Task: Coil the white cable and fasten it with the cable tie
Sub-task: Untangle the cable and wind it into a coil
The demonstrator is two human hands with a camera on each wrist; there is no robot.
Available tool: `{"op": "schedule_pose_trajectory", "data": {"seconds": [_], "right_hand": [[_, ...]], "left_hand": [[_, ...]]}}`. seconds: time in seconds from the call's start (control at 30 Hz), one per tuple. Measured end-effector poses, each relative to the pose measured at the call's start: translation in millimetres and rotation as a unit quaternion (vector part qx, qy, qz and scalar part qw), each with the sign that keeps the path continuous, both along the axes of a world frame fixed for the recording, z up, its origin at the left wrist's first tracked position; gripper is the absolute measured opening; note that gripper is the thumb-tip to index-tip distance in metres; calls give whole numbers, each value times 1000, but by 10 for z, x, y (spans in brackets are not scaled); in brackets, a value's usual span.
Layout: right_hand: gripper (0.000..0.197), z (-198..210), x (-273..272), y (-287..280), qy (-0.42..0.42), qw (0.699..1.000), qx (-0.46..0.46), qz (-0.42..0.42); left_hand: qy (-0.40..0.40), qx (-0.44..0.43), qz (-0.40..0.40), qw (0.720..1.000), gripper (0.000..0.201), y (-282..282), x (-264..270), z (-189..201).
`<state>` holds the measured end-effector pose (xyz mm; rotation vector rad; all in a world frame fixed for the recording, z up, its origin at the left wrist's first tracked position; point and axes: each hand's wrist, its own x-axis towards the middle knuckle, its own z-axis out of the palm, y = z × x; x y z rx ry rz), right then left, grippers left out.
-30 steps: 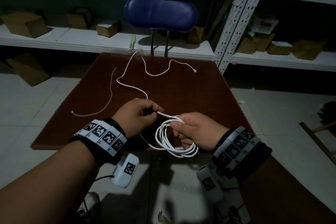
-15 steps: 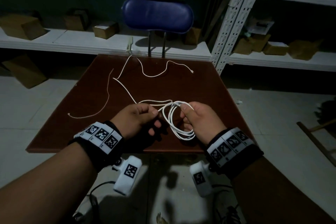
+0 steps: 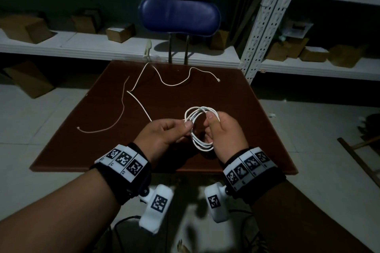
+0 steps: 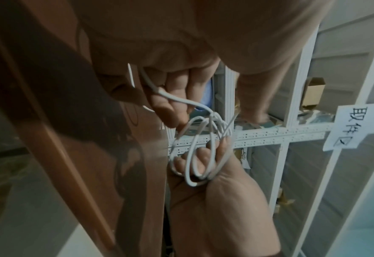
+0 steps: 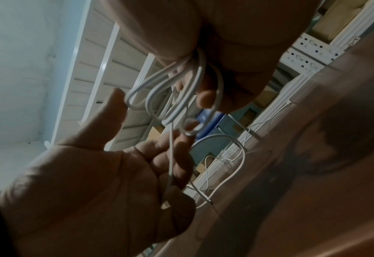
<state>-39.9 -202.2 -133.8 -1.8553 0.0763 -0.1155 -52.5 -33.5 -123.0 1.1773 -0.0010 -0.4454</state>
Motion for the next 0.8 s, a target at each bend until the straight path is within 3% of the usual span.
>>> {"op": "schedule_pose_trajectory", "data": {"seconds": [0.13,0.27,0.47,0.57,0.67,0.8], "right_hand": [[34,1,-20,-21,-8,997,-70,-7],[34,1,-51,-7,-14,997,-81,-10],[33,33,-85,-10,-17,993,-115,0],[35,39,-68,-6,-7,993,-119,9],[35,14,-66,10,-1,994,-112,18],[34,5,-44,-2,0,997,-68,31]], "left_hand": [[-18,46,5,999,15,29,14,15],[-2,63,11,998,20,23,17,-10],[-31,166,-6,986,24,61,102,-90],[-1,146,-21,989,26,62,84,-110],[32,87,-37,995,12,63,75,-82],[19,112,-22,993,16,114,116,-49]]}}
